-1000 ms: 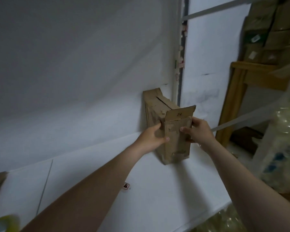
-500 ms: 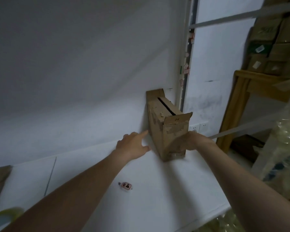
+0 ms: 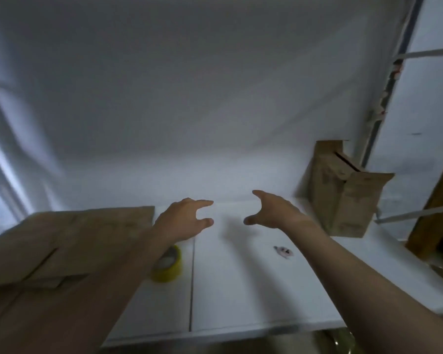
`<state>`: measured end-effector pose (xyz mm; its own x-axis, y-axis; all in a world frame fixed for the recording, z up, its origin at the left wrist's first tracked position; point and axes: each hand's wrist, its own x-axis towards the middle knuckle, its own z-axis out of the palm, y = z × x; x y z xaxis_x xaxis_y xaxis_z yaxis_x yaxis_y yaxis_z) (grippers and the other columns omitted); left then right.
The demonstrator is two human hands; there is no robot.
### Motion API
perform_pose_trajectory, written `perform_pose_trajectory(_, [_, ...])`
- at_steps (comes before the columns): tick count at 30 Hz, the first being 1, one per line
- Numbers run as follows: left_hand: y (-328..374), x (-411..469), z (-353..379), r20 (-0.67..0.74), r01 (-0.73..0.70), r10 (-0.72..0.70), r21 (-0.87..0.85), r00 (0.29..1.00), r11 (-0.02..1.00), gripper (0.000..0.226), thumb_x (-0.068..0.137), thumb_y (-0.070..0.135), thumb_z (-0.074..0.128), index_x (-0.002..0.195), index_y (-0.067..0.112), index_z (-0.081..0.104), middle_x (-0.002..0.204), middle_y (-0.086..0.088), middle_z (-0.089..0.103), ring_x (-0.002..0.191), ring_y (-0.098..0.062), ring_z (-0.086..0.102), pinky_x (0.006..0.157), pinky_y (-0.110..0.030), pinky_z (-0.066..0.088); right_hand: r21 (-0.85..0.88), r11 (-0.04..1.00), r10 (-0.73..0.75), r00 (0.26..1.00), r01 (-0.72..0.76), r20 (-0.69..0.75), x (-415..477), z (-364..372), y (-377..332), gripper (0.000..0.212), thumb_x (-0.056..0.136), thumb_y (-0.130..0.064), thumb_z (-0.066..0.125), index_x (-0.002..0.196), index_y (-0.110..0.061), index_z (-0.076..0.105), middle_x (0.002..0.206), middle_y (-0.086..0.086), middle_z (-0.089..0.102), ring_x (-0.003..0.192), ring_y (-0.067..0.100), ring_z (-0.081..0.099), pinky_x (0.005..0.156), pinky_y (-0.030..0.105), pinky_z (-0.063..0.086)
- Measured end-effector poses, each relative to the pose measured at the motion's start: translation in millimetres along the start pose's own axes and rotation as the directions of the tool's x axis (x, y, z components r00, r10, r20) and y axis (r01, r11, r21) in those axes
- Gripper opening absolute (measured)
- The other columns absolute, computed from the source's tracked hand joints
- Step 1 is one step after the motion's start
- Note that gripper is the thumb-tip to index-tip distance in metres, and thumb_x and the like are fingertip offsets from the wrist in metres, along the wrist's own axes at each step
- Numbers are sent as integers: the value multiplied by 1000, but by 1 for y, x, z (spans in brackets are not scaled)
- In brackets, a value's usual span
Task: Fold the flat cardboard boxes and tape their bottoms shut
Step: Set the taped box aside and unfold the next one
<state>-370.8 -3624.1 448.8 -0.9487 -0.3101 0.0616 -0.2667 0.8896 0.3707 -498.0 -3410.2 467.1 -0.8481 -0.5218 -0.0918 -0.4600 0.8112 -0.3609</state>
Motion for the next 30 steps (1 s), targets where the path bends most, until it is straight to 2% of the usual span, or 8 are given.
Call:
perform_pose_trajectory(5, [-88,-49,-7,3,145,-145,-88,989,986,80,75,57,70,147,32,47,147,-7,52,125,-20,53,106,-30,39,34,990,-138,979,134,147,-2,77,-74,99,79,-57,77,159,-31,23,164,0,29,148,24,32,117,43,33])
perform_pose_trajectory(9, [-139,-71,15,29,197,-195,-62,980,978,84,73,68,61,137,13,56,133,-5,60,124,-30,57,103,-39,46,76,972,-234,943,223,236,-3,141,-111,94,77,-56,79,155,-30,33,157,3,38,142,27,40,113,42,37])
perform_pose_trajectory(11, [-170,-74,32,18,199,-198,-36,980,979,96,68,80,56,139,15,55,136,-8,60,125,-32,56,102,-44,47,64,962,-272,930,265,245,0,169,-123,91,70,-65,76,148,-35,41,146,2,48,133,31,48,106,45,44])
perform_pose_trajectory(14, [-191,-83,42,-30,254,-253,41,967,966,76,84,44,71,151,24,41,150,-9,46,136,-33,44,109,-49,40,60,951,-308,924,303,225,19,200,-135,103,56,-81,62,147,-41,36,142,-1,47,131,34,45,102,52,43])
perform_pose_trajectory(18, [-225,-73,49,-51,285,-280,180,959,941,73,89,34,68,154,27,35,158,-7,34,147,-35,25,116,-58,25,30,954,-297,936,297,188,31,216,-160,104,75,-66,74,157,-36,18,161,-3,23,144,38,25,109,62,35])
perform_pose_trajectory(21, [-241,-57,52,-11,275,-278,178,961,945,74,87,38,72,152,31,37,158,-1,34,149,-33,21,118,-62,20,-22,943,-322,928,331,186,41,230,-169,104,75,-60,78,157,-36,17,157,0,29,139,40,30,105,59,40])
perform_pose_trajectory(26, [-239,-38,60,41,278,-285,124,958,952,77,88,37,73,153,35,33,162,2,27,153,-31,12,115,-71,7,-73,968,-227,963,239,143,55,221,-144,95,80,-51,75,155,-38,18,151,3,31,132,41,31,100,51,43])
perform_pose_trajectory(30, [-246,-33,61,4,286,-287,68,958,956,68,84,41,77,145,38,47,158,6,36,147,-25,28,116,-72,7,-128,990,-38,994,51,102,59,200,-98,94,80,-61,70,154,-35,17,152,5,30,134,45,32,104,54,41])
